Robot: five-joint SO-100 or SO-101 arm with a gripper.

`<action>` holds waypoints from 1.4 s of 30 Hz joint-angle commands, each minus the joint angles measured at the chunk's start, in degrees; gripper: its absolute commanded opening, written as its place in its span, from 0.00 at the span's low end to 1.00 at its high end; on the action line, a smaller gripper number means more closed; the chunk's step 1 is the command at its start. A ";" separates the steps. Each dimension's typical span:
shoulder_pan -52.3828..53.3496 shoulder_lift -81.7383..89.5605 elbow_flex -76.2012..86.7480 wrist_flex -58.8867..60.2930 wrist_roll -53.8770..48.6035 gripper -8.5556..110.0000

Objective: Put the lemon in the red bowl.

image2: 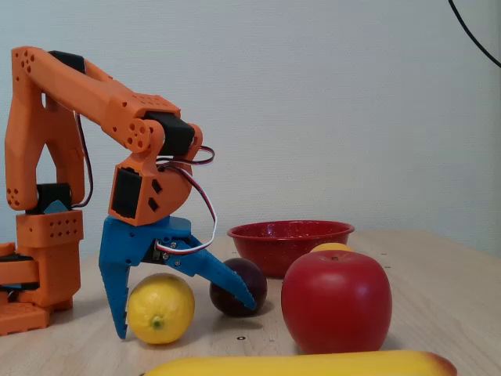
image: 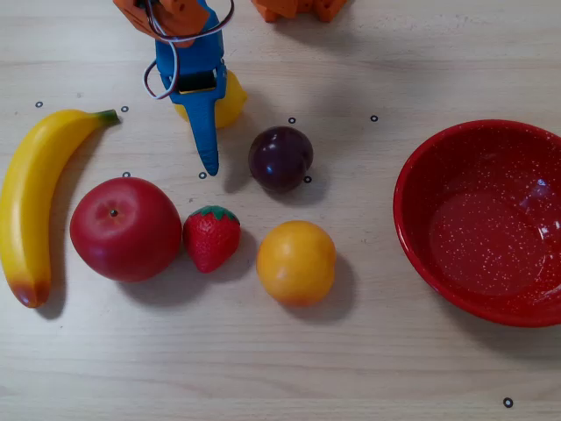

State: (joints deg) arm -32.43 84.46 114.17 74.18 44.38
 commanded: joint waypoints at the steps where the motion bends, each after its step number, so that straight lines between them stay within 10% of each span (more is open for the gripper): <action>1: 0.26 2.81 -1.76 -0.53 -1.93 0.59; 24: -1.23 4.48 -1.23 1.14 -0.79 0.38; 34: -1.67 5.89 -0.62 0.53 -1.23 0.07; 42: -1.85 8.96 -4.31 7.03 -3.16 0.07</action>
State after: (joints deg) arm -33.05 88.59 113.99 78.66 43.86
